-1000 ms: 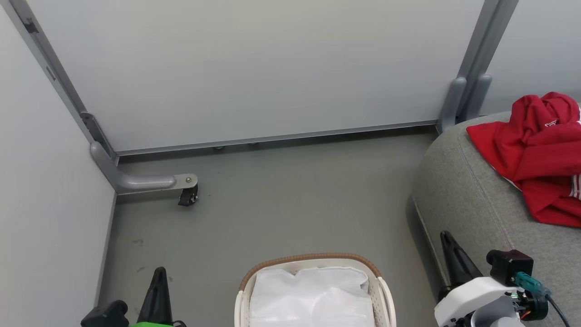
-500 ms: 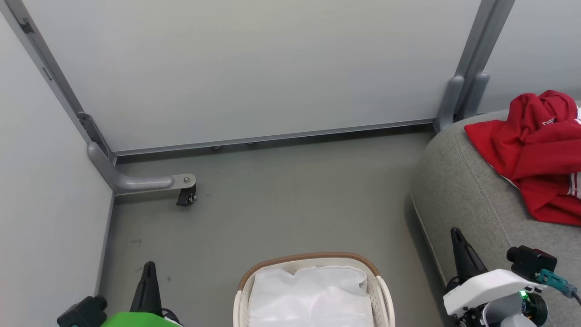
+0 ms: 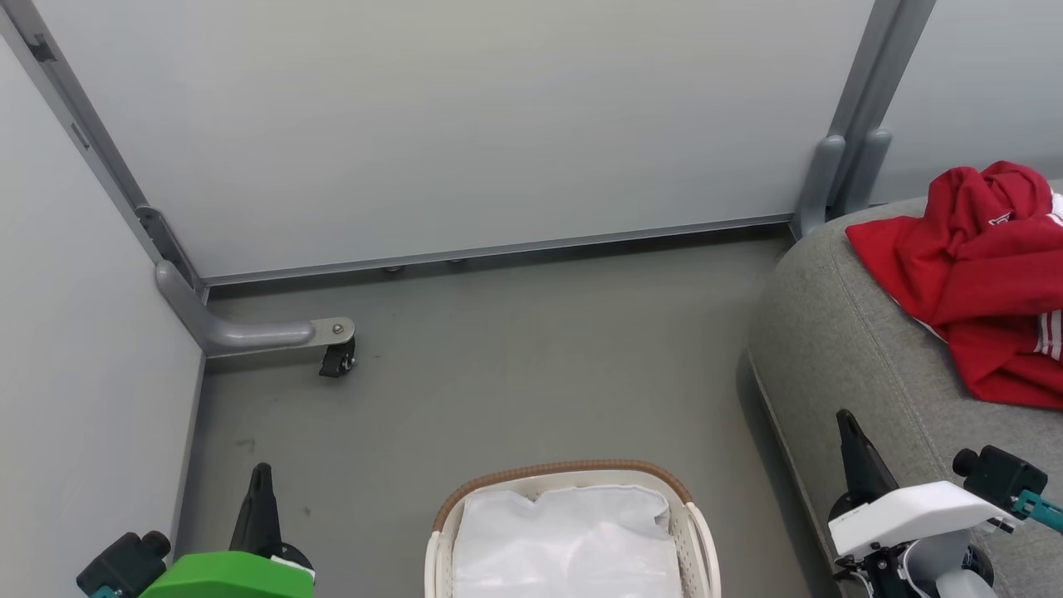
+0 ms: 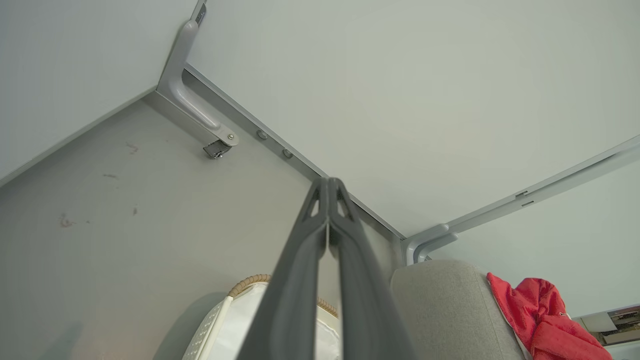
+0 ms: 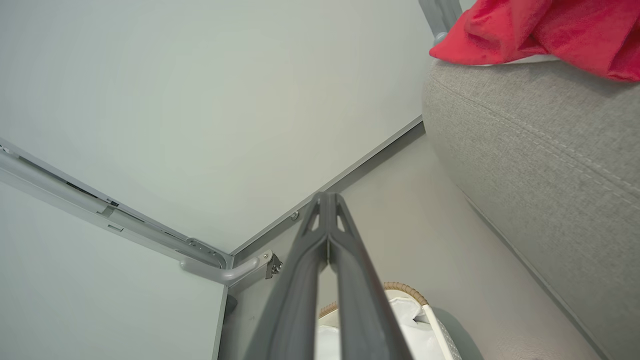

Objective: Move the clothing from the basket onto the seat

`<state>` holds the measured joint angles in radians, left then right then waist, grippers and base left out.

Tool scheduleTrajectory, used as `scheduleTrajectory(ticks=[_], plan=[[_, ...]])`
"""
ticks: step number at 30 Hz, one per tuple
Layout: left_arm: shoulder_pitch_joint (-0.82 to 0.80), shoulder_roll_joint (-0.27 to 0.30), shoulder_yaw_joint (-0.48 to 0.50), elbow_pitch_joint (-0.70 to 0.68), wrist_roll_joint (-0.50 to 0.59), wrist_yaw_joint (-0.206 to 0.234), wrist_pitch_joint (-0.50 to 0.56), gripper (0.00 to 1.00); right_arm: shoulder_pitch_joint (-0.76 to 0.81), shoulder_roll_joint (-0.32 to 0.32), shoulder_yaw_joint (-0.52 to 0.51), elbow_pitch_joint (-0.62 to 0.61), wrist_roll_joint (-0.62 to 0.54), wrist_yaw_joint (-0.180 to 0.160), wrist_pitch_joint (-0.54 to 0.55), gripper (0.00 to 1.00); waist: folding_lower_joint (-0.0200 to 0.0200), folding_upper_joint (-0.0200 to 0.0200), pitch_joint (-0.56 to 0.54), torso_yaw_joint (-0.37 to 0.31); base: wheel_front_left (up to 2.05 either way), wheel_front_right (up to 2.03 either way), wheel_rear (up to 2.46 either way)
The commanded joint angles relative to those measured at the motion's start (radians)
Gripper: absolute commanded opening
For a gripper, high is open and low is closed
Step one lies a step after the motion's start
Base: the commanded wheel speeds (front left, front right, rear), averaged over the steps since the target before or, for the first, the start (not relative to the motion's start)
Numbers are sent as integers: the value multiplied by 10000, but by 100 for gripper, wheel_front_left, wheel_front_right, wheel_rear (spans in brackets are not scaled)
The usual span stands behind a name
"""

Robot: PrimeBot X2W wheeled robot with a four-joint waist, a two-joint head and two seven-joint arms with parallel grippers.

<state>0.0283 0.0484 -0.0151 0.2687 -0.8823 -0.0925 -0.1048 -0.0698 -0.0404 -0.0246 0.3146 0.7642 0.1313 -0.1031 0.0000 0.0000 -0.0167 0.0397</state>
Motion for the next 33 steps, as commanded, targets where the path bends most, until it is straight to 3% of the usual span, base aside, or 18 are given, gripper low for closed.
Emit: scheduleTrajectory(ticks=[1, 33], plan=[[-333, 40, 88, -130, -348, -57, 74, 0, -221, -63, -75, -172, 371, -3, 89, 0, 0, 0, 4, -7, 0, 0, 0], [-854, 51, 645, -197, -3529, -224, 1039, 0, -336, -92, -461, -435, 4068, -6, 1046, 0, 0, 0, 74, -148, 0, 0, 0]])
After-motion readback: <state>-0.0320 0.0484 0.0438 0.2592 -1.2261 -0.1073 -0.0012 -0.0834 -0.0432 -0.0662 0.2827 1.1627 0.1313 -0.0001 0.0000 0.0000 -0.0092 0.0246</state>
